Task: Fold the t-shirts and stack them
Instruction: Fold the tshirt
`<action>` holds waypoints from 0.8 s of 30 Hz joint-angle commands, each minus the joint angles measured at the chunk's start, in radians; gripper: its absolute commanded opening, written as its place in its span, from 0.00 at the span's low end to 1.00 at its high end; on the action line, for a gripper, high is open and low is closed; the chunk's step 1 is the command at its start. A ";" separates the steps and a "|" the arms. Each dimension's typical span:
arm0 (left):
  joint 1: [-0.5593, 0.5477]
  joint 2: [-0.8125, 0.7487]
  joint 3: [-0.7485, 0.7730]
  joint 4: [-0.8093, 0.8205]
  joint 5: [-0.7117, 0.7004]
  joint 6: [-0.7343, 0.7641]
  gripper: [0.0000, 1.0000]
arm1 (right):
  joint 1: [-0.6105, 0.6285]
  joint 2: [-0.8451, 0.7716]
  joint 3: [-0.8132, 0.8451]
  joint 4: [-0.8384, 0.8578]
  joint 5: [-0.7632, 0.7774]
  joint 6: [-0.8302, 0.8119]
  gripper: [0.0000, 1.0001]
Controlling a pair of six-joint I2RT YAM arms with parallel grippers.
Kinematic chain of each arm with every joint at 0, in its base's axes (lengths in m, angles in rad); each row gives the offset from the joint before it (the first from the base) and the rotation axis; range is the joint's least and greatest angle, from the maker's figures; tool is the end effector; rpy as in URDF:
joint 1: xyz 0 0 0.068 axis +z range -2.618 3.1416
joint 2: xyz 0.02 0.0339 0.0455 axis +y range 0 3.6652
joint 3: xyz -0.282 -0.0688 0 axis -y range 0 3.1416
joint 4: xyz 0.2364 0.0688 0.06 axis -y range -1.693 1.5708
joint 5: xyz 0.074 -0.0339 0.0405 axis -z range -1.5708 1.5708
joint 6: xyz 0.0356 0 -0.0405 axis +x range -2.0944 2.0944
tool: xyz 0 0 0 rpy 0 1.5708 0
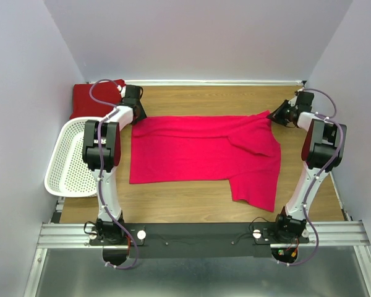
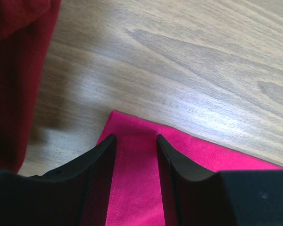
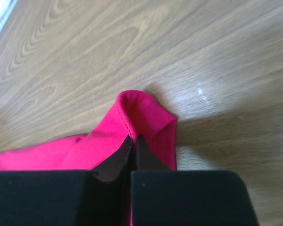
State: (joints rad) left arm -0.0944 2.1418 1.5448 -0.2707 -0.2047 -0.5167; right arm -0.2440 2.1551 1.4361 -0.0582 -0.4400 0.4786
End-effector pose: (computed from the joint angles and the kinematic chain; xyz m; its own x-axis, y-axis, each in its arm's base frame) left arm 0.4706 -0.0373 0.1844 -0.6413 -0.4251 -0.6388 -0.4087 0.8938 -0.1846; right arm 0.4585 -0.0985 0.1637 -0.6391 0.5885 -0.4952 0.2459 0.7664 0.5935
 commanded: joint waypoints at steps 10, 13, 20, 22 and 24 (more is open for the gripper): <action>0.027 0.015 -0.018 -0.036 0.022 -0.019 0.46 | -0.024 -0.116 -0.106 0.049 0.181 -0.009 0.07; 0.028 0.015 -0.017 -0.035 0.022 -0.016 0.46 | -0.026 -0.095 -0.105 0.049 0.129 -0.015 0.13; 0.027 0.013 -0.020 -0.030 0.030 0.004 0.46 | -0.031 -0.008 0.004 0.049 -0.037 0.003 0.36; 0.027 0.013 -0.018 -0.030 0.030 0.006 0.46 | -0.032 0.026 0.049 0.049 -0.057 0.011 0.37; 0.027 0.015 -0.018 -0.030 0.031 0.007 0.46 | -0.032 0.046 0.075 0.047 -0.081 0.017 0.38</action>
State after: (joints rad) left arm -0.0776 2.1418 1.5444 -0.2771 -0.1867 -0.5224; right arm -0.2665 2.1502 1.4506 -0.0238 -0.4416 0.4820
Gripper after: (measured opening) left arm 0.465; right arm 0.372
